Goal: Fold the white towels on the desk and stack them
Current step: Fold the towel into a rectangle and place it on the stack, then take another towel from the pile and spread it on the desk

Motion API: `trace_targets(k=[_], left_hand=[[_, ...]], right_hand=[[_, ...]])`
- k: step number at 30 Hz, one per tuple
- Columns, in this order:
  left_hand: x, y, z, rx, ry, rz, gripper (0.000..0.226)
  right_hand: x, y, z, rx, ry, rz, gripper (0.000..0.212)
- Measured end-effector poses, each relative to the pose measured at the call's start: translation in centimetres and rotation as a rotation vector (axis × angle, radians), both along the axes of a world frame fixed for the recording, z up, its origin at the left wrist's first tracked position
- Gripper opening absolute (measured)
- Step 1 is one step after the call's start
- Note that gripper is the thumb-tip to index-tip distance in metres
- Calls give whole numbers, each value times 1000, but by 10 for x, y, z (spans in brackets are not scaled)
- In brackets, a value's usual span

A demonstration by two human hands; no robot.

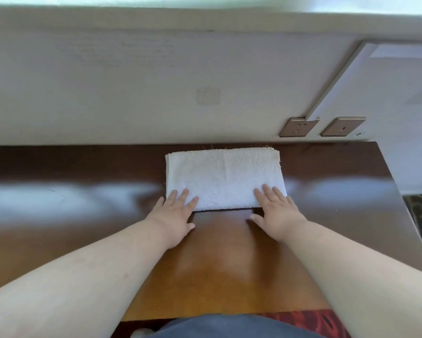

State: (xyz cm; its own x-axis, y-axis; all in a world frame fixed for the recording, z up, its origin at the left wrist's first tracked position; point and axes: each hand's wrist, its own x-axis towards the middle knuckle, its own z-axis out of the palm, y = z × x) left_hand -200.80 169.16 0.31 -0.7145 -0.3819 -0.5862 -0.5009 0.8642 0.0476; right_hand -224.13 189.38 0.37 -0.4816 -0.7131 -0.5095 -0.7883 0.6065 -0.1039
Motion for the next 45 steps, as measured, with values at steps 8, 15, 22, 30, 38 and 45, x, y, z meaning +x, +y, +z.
trace_targets(k=[8,15,22,30,38,45], left_hand=[[41,-15,29,-51,67,60,75],[178,-15,108,-135,263,391,61],[372,16,186,-326,326,1090,48],[621,68,217,-466,271,1502,55],[873,53,277,-568,168,1566,59],[1011,7,269,-550,172,1689,58]], right_hand=[[49,-28,25,31,48,-65,78],[204,-133,84,-236,-185,361,59],[360,-240,168,-314,-195,914,53],[651,-284,197,-335,-211,1328,54],[932,-332,256,-450,-266,1369,57],[1063,-386,242,-404,-451,1180,56]])
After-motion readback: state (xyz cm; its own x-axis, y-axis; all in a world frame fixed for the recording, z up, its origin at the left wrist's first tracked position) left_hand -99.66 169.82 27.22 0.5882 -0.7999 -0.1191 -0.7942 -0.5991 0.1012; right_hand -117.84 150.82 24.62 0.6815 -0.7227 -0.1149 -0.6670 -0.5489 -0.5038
